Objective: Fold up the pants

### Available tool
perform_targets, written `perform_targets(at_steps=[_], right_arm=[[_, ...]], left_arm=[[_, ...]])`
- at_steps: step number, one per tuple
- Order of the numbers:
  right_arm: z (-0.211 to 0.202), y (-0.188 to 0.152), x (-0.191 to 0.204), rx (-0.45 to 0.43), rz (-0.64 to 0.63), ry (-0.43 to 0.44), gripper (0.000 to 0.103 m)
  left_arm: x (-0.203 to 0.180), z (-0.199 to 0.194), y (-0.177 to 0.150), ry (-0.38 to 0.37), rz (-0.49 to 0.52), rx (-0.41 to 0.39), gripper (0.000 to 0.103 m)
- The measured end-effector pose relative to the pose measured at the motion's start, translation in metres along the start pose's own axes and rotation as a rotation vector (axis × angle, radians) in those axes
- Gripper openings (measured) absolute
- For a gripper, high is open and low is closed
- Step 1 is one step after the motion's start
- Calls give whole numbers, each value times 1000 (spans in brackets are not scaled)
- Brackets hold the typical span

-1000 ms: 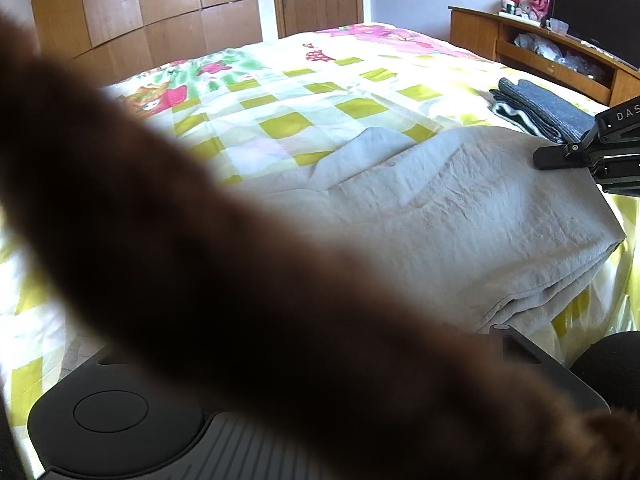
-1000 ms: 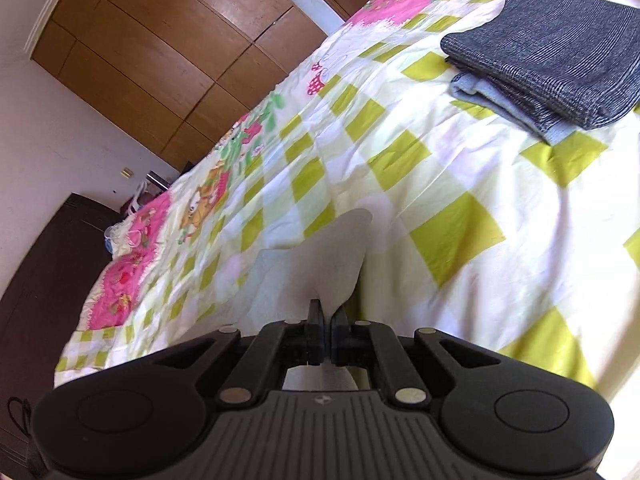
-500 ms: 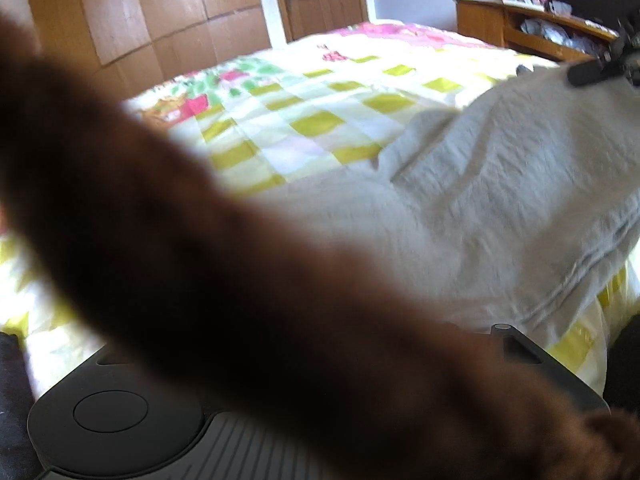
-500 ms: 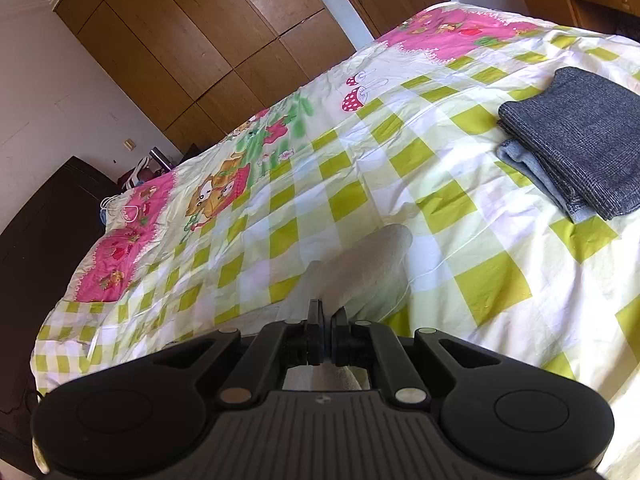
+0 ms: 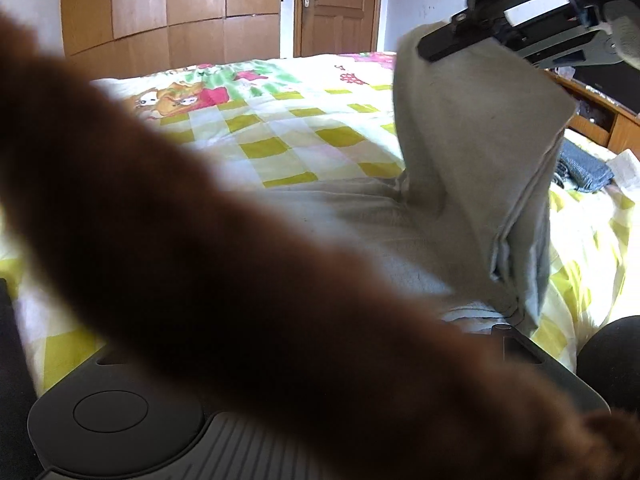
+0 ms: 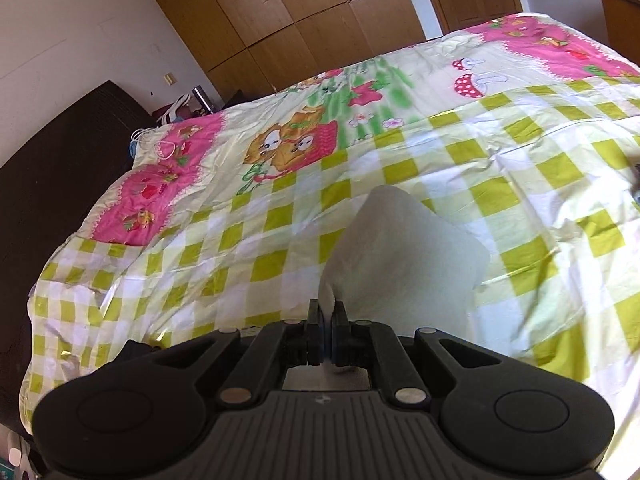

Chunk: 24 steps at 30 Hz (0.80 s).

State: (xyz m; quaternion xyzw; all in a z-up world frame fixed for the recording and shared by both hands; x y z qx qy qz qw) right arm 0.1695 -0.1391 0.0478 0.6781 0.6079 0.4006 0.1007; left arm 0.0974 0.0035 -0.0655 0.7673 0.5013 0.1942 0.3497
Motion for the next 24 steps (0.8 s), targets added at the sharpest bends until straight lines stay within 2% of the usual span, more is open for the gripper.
perform_targets(at_steps=[4,6,8,11,21,24], right_arm=[[32,-18,33,65,-74,6,22],[46,-29,46,96,-106,7,22],[60,-40,54,132,-117,5,22],[76,-49,62,162,-133,-10,22],[101,-66,78,220,-154,-40,23],[102,-68,84,246,-112,9,27]], left_arm=[[19,-20,-2,52,9,-23,74],[28,-22,-6,60,6,-3,74],[37,-18,-12,56,-20,25,74],[47,-11,-17,4,-91,61,74],[49,-14,-21,-38,-123,44,74],[50,-17,-20,-46,-136,28,74]])
Point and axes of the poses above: each gripper's, at about its wrist camera, not at the fingertips, and z roughly the way its jaws point, x to its left, y to its top, the point moved 8 cm from there along z, roughly the way its jaws point, and after that the axes turned 1 degree about x, right-handed, at the moved point
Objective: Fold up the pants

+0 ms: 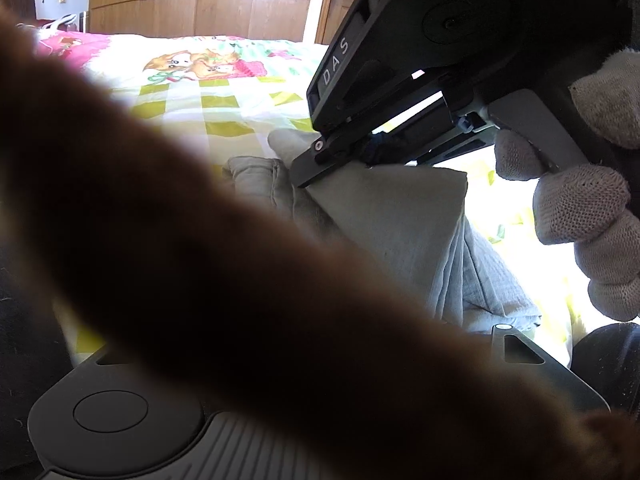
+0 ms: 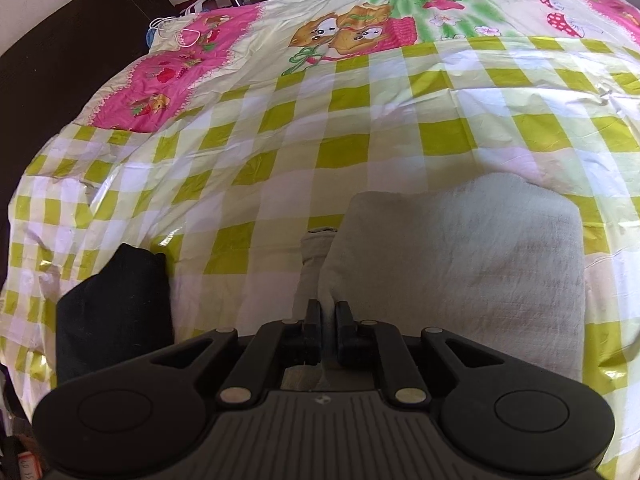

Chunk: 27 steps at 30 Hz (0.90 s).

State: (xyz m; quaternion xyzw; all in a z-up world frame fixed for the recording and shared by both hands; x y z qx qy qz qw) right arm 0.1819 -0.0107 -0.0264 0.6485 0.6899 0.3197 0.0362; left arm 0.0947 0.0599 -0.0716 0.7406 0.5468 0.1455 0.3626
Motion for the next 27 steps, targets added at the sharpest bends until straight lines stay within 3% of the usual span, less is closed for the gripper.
perform_targets(at_steps=[5,11,15,18,21,23,26,27], right_arm=[[-8,3,14,-15,-18,46,28],[-4,16,3,-41,-157,-111,46],[10,21,4,-20,-195,-120,50],[24,21,7,3,-233,-133,51],[34,21,2,-6,-266,-183,48],[29,22,-8,-9,-232,-179,27],[6,24,-19,-44,-186,-136,22],[-2,24,-22,-57,-176,-128,22]], left_arm=[[6,-14,1,11,-27,-44,74],[5,-43,1,-9,-63,-97,75],[-6,-47,10,-25,-54,-125,84],[-9,-30,14,20,-16,-100,83],[-10,-14,14,76,15,-73,74],[-10,-12,12,94,18,-61,60],[-10,-19,12,90,1,-78,49],[-11,-21,12,87,-1,-82,40]])
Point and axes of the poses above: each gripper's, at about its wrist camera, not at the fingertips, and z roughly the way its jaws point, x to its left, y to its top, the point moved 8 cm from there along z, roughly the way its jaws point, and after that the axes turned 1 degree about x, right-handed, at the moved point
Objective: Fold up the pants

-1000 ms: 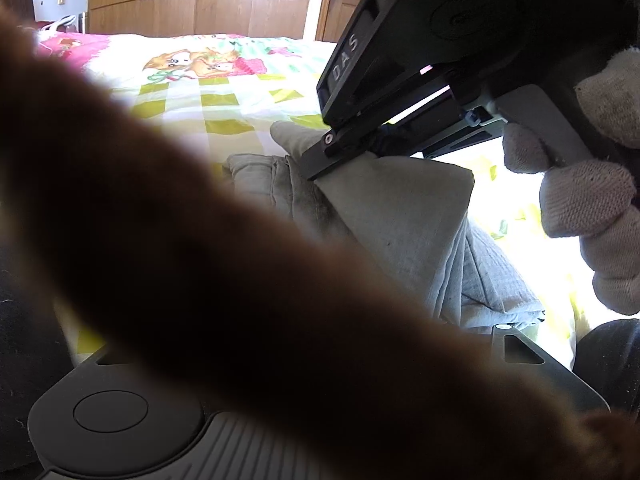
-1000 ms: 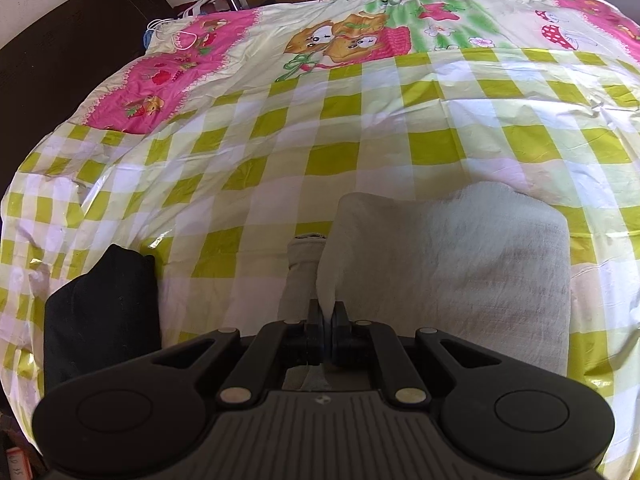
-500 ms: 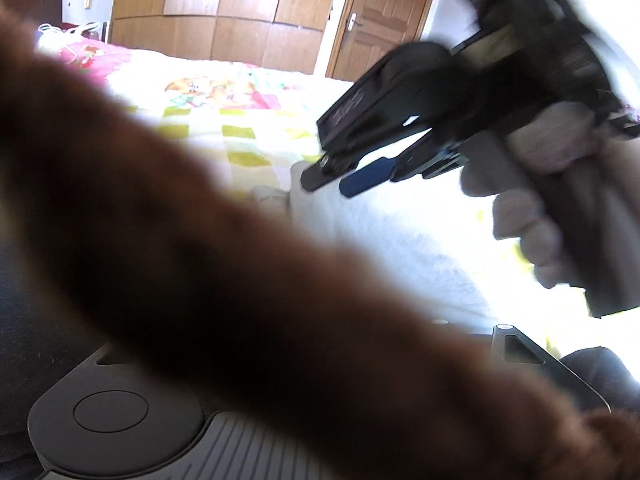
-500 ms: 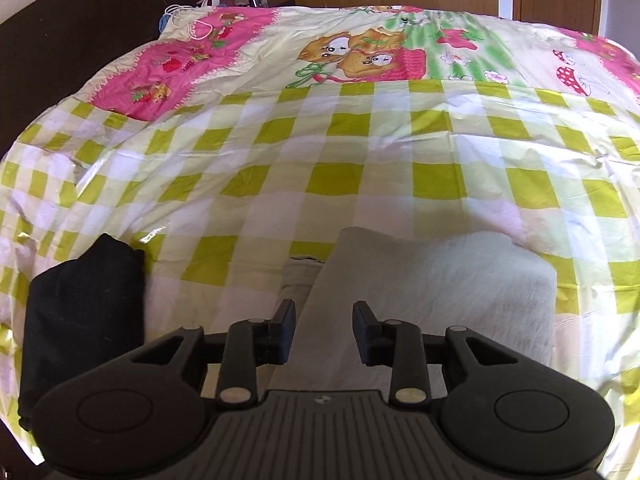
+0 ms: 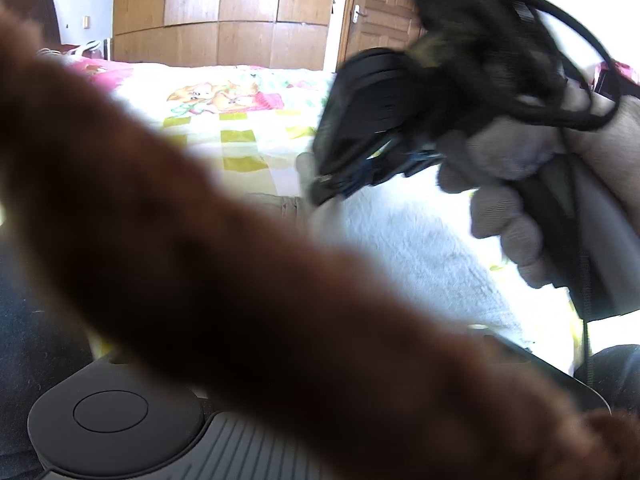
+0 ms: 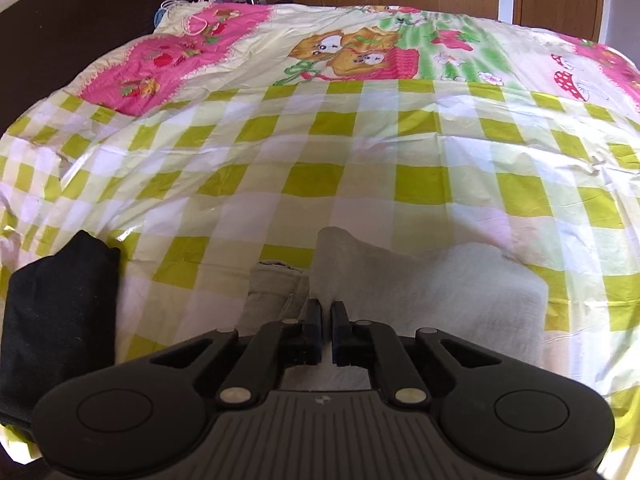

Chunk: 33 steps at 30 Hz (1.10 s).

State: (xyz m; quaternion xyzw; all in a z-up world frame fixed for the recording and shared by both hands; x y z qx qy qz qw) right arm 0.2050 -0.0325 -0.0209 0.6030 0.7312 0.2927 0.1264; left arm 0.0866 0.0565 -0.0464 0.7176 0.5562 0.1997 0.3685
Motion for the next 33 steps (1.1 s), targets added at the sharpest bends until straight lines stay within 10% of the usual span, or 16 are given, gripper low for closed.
perform_targets(at_steps=[8,18,33], right_arm=[[-53,19,19,-97,7,79,22],[59,-12,61,81,-2,117,22],[52,-19,97,48,-119,253,29]], left_arm=[[-3,-27,13,-60,-43,-72,25],[43,-4,-17,-29,-202,40,24],[39,-8,-18,29,-134,57,31]])
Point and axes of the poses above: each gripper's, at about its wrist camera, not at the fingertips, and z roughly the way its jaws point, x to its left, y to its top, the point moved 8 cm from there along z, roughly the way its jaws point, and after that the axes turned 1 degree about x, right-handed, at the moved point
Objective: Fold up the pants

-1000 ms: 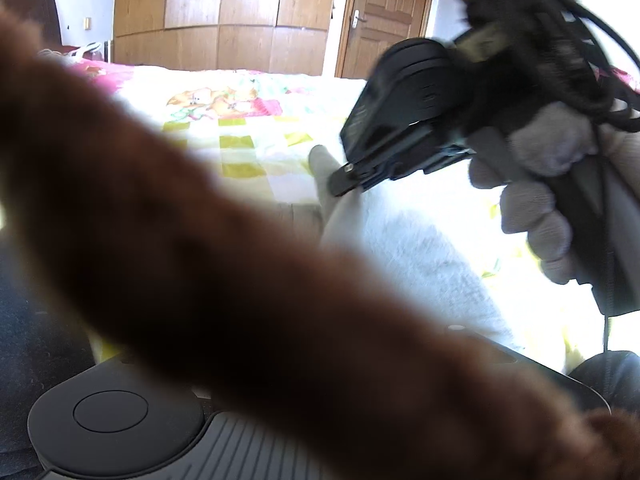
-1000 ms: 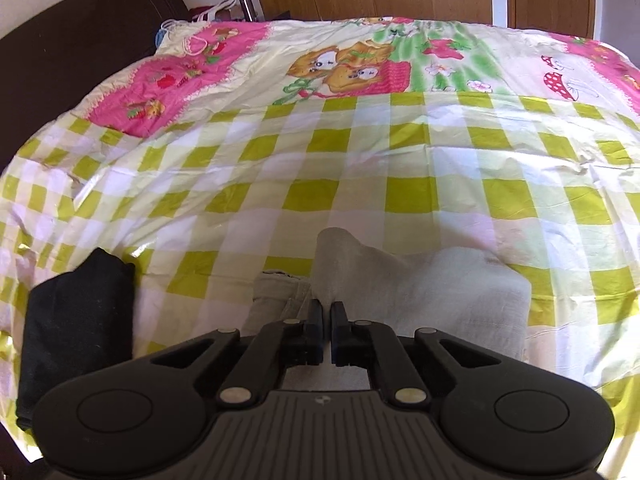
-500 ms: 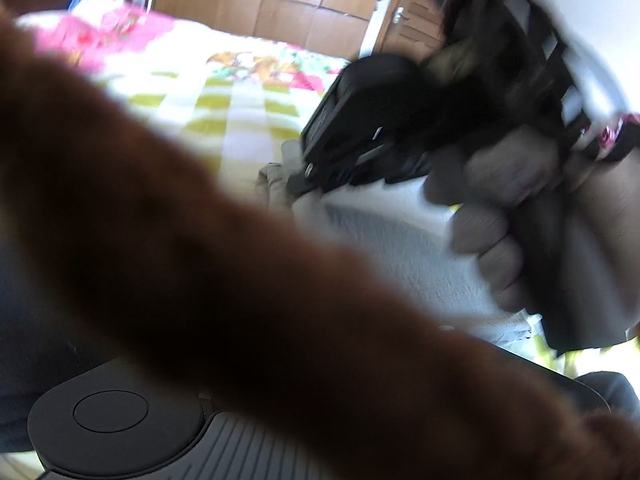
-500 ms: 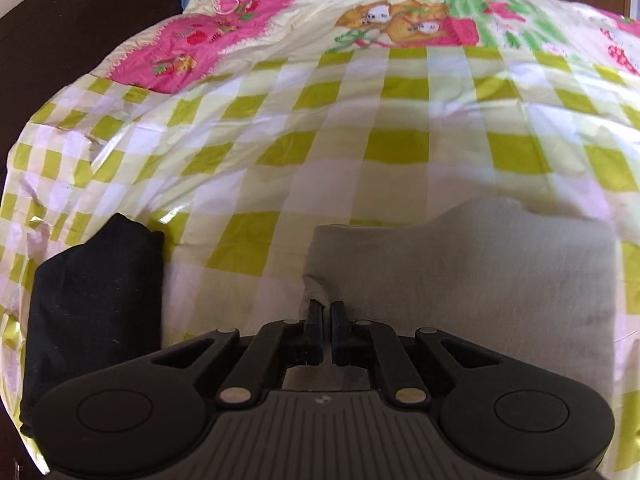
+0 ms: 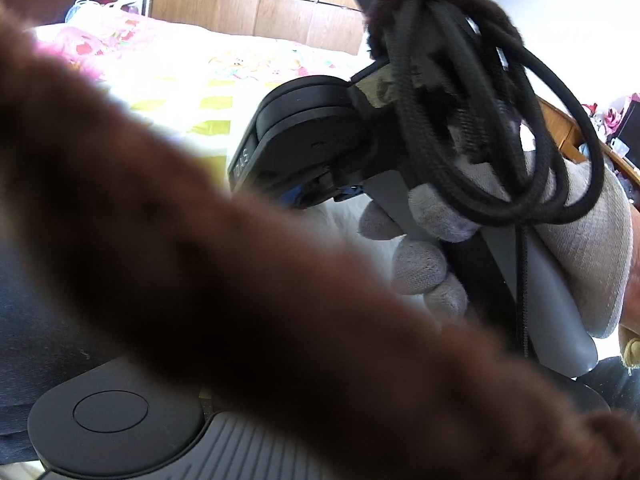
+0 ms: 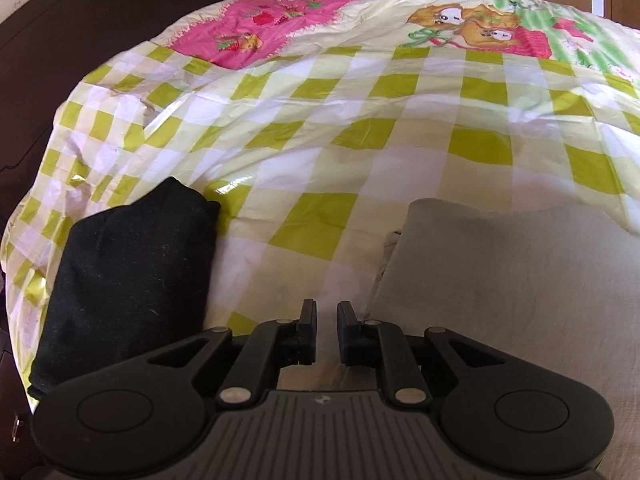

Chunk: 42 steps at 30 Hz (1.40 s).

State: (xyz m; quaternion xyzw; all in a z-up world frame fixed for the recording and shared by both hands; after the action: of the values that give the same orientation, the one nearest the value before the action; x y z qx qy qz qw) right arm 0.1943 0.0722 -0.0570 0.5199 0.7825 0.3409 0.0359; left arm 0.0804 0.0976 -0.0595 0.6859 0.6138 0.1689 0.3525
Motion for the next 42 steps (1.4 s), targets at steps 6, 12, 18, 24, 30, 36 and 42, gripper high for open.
perform_targets(at_steps=[6,12,18,24,30,36,42], right_arm=[[-80,5,-20,-175,43,21,30],[-121,-28,-75,-246,40,-162,32],[-112,-67,-100,-214,40,-184,32],[-90,-104,-105,-161,19,-153,33],[-101,-101,-111,-207,74,-130,34],[-123,-101,-121,-245,160,-171,35],[-122,-115,-121,-200,138,-222,36]], left_arm=[[-4,-22,8,54,26,-48,32],[-23,-28,46,90,95,-148,42],[-42,11,83,106,197,-184,48],[-24,76,77,150,168,-52,48],[-4,73,53,201,127,-5,51],[-21,33,47,201,138,-50,49],[-46,34,17,199,236,30,54]])
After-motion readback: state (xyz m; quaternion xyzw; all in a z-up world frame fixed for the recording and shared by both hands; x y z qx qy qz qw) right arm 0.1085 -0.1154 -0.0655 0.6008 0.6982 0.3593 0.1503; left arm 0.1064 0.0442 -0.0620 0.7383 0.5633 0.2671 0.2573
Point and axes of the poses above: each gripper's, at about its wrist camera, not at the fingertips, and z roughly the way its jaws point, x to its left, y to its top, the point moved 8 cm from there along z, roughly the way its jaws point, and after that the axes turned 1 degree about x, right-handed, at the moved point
